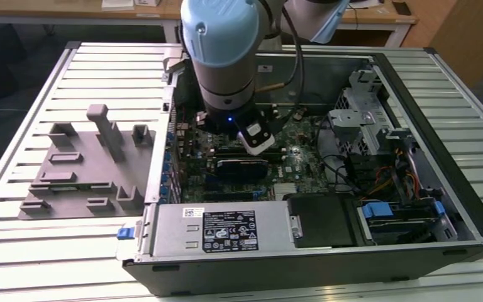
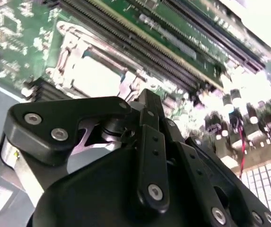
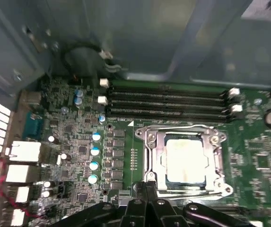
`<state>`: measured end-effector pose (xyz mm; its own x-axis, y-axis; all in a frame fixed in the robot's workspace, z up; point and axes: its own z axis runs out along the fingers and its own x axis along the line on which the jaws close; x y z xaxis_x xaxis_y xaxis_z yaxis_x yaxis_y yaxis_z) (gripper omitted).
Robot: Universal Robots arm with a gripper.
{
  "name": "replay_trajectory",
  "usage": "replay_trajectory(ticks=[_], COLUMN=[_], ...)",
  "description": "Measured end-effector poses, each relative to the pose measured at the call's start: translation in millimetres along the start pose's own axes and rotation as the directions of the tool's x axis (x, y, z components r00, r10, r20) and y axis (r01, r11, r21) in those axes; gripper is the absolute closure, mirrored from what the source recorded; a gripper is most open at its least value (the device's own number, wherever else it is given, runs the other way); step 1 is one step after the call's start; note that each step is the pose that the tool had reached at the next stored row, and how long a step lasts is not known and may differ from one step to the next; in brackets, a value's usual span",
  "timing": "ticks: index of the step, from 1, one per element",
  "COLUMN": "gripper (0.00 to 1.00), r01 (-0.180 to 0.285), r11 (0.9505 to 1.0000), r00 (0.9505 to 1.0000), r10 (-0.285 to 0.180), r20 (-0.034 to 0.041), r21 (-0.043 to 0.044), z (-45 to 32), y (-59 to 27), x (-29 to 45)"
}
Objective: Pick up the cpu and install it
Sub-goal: 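Install the second cpu locking lever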
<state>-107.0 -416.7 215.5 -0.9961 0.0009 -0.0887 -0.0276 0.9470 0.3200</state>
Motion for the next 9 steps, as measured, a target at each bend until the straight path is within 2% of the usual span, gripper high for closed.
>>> replay_trajectory(ticks=[2, 4, 5, 7, 8, 9], gripper=[0.89, 0.89, 0.89, 0.89, 0.89, 0.89], r01=[0.000, 0.001, 0.000, -0.003, -0.004, -0.006], r11=[1.0000, 0.9998, 0.9995, 0.9979, 0.9969, 0.9962], r00=[1.0000, 1.0000, 1.0000, 1.0000, 1.0000, 1.0000], r10=[0.000, -0.001, 0.000, 0.003, 0.004, 0.005], r20=[-0.0001, -0.0001, -0.0002, -0.0002, 0.0002, 0.0007], r21=[0.0054, 0.0194, 0.0322, 0.0649, 0.0785, 0.0874], z=[-6.7, -10.7, -11.6, -12.0, -11.9, -11.7], y=[2.3, 3.7, 4.0, 4.1, 4.0, 4.1], x=[-0.6, -1.1, -1.2, -2.4, -3.5, -5.1])
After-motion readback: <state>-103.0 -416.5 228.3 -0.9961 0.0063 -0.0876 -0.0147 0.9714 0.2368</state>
